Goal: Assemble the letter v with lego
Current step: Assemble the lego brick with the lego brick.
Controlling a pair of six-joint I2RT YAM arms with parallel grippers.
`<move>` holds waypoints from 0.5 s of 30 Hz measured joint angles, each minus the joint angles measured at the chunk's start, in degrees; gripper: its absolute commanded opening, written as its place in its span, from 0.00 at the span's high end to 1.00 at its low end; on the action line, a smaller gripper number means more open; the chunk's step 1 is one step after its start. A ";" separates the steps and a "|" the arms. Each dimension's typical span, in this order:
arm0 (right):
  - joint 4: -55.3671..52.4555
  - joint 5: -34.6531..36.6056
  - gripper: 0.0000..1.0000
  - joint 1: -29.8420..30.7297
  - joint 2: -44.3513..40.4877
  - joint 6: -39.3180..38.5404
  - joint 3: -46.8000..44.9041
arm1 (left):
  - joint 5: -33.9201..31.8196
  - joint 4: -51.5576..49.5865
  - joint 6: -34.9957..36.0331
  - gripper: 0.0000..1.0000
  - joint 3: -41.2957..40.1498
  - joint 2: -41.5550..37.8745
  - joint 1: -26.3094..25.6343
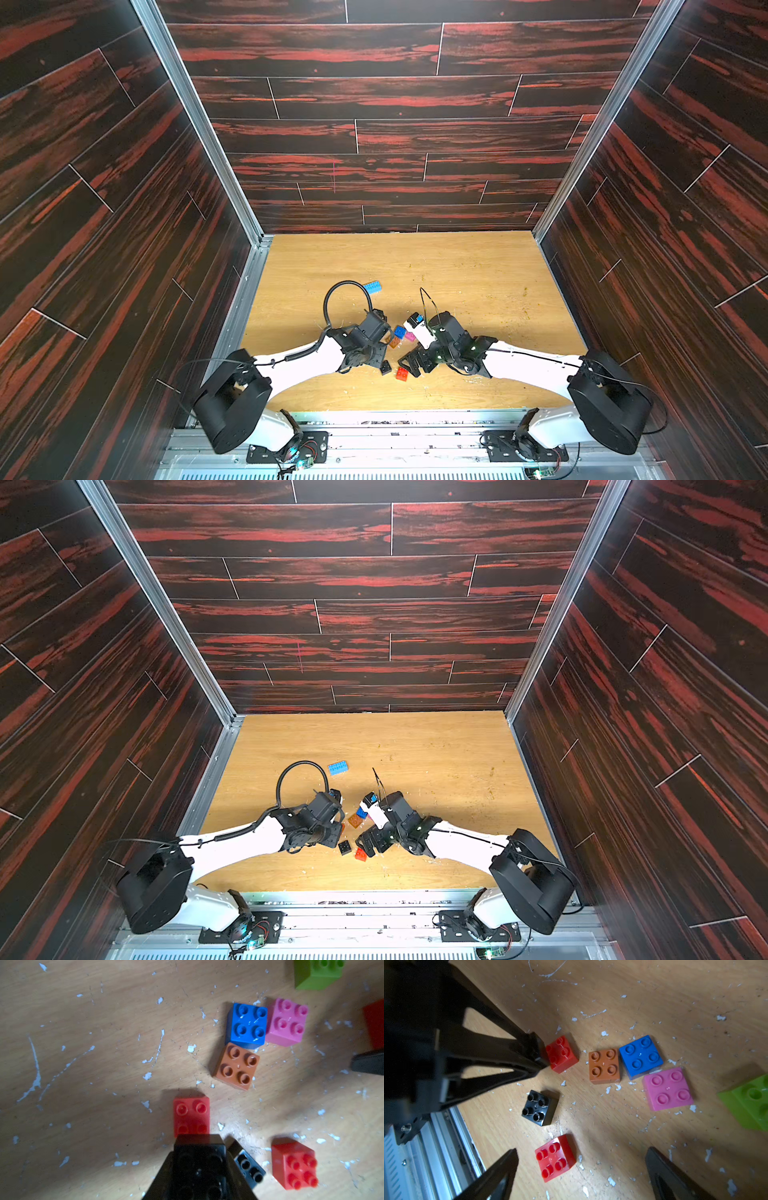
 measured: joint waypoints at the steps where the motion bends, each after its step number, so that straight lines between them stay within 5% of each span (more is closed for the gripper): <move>1: 0.00 0.20 0.02 0.04 0.00 0.07 0.00 | -0.48 -0.02 -0.07 0.77 0.00 0.57 -0.17; 15: 0.00 0.59 0.02 0.07 0.11 1.07 0.00 | -4.52 0.83 -1.09 0.76 0.15 2.19 -0.68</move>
